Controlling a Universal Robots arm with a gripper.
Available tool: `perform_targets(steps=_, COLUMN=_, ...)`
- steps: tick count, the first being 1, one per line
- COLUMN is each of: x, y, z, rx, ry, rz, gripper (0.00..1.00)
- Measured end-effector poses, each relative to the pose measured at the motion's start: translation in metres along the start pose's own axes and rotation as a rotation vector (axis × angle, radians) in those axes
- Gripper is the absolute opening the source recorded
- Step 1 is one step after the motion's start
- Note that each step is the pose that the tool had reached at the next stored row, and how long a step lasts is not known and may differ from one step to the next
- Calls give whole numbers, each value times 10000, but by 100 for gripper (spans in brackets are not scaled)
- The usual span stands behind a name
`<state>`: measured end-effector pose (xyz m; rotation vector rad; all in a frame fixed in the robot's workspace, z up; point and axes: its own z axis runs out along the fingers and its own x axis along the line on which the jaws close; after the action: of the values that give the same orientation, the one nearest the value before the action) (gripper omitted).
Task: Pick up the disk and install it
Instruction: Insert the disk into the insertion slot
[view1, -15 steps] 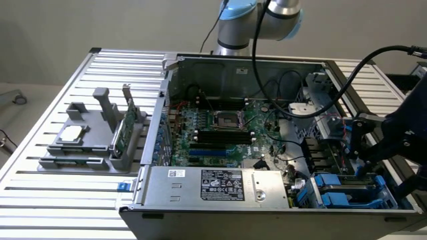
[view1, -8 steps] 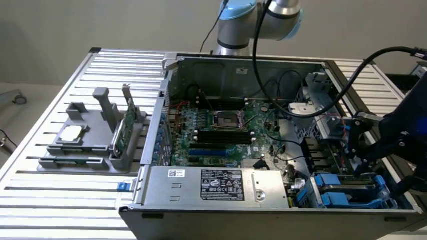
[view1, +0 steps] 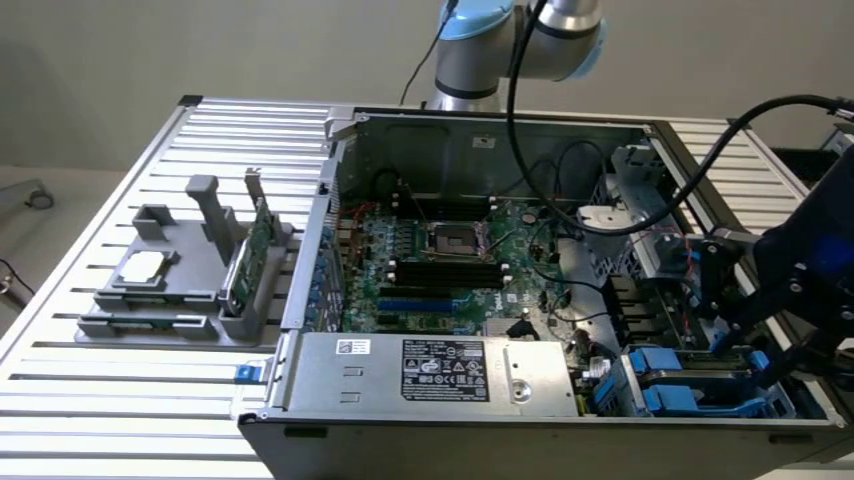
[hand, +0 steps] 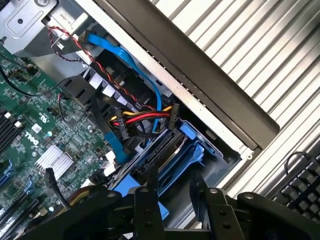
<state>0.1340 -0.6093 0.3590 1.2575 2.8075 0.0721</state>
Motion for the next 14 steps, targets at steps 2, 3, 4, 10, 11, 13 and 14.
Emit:
perform_targets(steps=2, x=0, y=0, z=6, rx=-34, ry=34, rz=148, gripper=39)
perform_targets(steps=3, x=-1, y=1, z=11, rx=-57, ry=60, rz=212, gripper=39)
perform_targets(steps=4, x=-3, y=4, z=15, rx=-85, ry=89, rz=258, gripper=39)
perform_targets(steps=10, x=-23, y=34, z=50, rx=-330, ry=367, rz=424, gripper=39)
perform_targets(steps=11, x=-29, y=43, z=58, rx=-381, ry=426, rz=446, gripper=39)
perform_targets(steps=13, x=-40, y=57, z=71, rx=-475, ry=533, rz=486, gripper=39)
perform_targets(steps=14, x=-45, y=65, z=78, rx=-522, ry=587, rz=506, gripper=39)
